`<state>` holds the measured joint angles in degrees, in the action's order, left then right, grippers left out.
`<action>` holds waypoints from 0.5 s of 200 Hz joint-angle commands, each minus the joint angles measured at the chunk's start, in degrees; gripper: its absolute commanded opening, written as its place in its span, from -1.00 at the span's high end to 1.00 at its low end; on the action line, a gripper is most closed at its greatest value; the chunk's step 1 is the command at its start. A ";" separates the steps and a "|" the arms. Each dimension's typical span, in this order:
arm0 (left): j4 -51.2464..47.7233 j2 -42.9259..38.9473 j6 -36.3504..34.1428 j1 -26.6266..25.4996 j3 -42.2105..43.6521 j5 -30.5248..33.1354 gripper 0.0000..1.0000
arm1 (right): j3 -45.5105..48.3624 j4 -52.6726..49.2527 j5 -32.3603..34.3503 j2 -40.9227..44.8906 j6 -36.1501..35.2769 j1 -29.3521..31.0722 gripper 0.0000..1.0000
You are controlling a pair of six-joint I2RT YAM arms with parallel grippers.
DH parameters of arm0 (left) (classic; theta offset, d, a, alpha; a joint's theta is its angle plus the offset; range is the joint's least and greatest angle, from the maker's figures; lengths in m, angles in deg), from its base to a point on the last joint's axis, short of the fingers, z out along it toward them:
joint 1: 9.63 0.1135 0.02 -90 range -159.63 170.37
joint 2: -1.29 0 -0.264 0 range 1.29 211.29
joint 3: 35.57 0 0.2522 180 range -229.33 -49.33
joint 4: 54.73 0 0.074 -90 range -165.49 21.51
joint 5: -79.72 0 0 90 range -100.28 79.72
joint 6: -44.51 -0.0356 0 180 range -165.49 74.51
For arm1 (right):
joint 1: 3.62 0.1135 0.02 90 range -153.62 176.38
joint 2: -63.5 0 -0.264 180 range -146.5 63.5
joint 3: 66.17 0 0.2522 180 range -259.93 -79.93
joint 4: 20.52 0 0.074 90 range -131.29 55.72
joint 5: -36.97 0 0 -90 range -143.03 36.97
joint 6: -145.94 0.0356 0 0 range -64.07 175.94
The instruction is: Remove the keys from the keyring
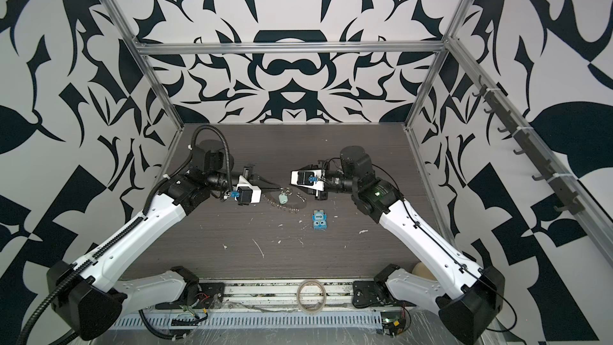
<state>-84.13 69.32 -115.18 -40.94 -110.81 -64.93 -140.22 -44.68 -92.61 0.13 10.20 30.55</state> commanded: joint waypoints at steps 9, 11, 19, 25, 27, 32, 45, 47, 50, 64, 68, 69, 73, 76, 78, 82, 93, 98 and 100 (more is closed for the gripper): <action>-0.19 -0.23 0.85 -0.18 0.74 -2.33 1.00 | -0.70 0.64 0.63 1.50 -0.41 1.54 0.31; -0.16 -0.21 0.87 -0.16 0.74 -2.33 1.00 | -0.70 0.62 0.68 1.56 -0.41 1.63 0.31; -0.01 -0.21 0.96 -0.15 0.83 -2.15 1.00 | -0.66 0.22 0.88 1.75 -0.46 2.08 0.32; 0.65 -0.24 1.48 -0.11 1.07 -2.06 1.00 | -0.70 -0.20 1.13 1.83 -0.58 2.39 0.32; 0.91 -0.30 1.64 -0.14 1.15 -2.04 1.00 | -0.70 -0.39 1.22 1.85 -0.65 2.46 0.32; 1.66 -0.38 1.95 -0.15 1.47 -1.99 1.00 | -0.70 -0.56 1.25 1.92 -0.60 2.68 0.32; 3.44 -0.61 3.12 -0.15 2.09 -1.95 1.00 | -0.40 -0.76 1.49 2.11 -0.64 2.89 0.32; 3.62 -0.55 3.32 -0.15 2.13 -1.90 1.00 | -0.39 -0.77 1.62 2.16 -0.62 3.00 0.32; 3.80 -0.65 3.48 -0.15 2.16 -1.91 1.00 | -0.36 -0.91 1.73 2.20 -0.72 3.00 0.32; 3.87 -0.66 3.59 -0.15 2.28 -1.86 1.00 | -0.31 -1.77 1.96 2.44 -1.06 3.21 0.32; 3.86 -0.63 3.62 -0.15 2.28 -1.86 1.00 | -0.32 -1.88 1.95 2.46 -1.15 3.18 0.33; 3.86 -0.67 3.61 -0.15 2.26 -1.86 1.00 | -0.34 -1.94 1.95 2.47 -1.17 3.18 0.33; 3.93 -0.63 3.60 -0.15 2.30 -1.84 1.00 | -0.16 -1.95 2.02 2.55 -1.09 3.27 0.33; 4.00 -0.64 3.66 -0.15 2.39 -1.78 1.00 | -0.15 -2.07 2.04 2.62 -1.11 3.32 0.33; 4.07 -0.62 3.70 -0.15 2.49 -1.71 1.00 | -0.10 -2.13 2.04 2.64 -1.07 3.28 0.33; 4.20 -0.67 3.82 -0.15 2.50 -1.69 1.00 | -0.05 -2.22 2.09 2.64 -1.10 3.36 0.33; 4.53 -0.71 4.01 -0.15 2.57 -1.69 1.00 | 0.00 -2.63 2.26 2.65 -1.24 3.53 0.33; 4.61 -0.86 4.08 -0.15 2.56 -1.68 1.00 | 0.00 -3.05 2.37 2.64 -1.52 3.68 0.33; 4.69 -0.85 4.11 -0.15 2.54 -1.68 1.00 | 0.00 -3.16 2.39 2.64 -1.61 3.70 0.33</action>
<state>-81.55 69.30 -111.74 -40.94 -108.67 -65.17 -140.18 -46.86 -90.46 1.59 9.22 33.59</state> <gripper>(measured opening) 0.041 0.336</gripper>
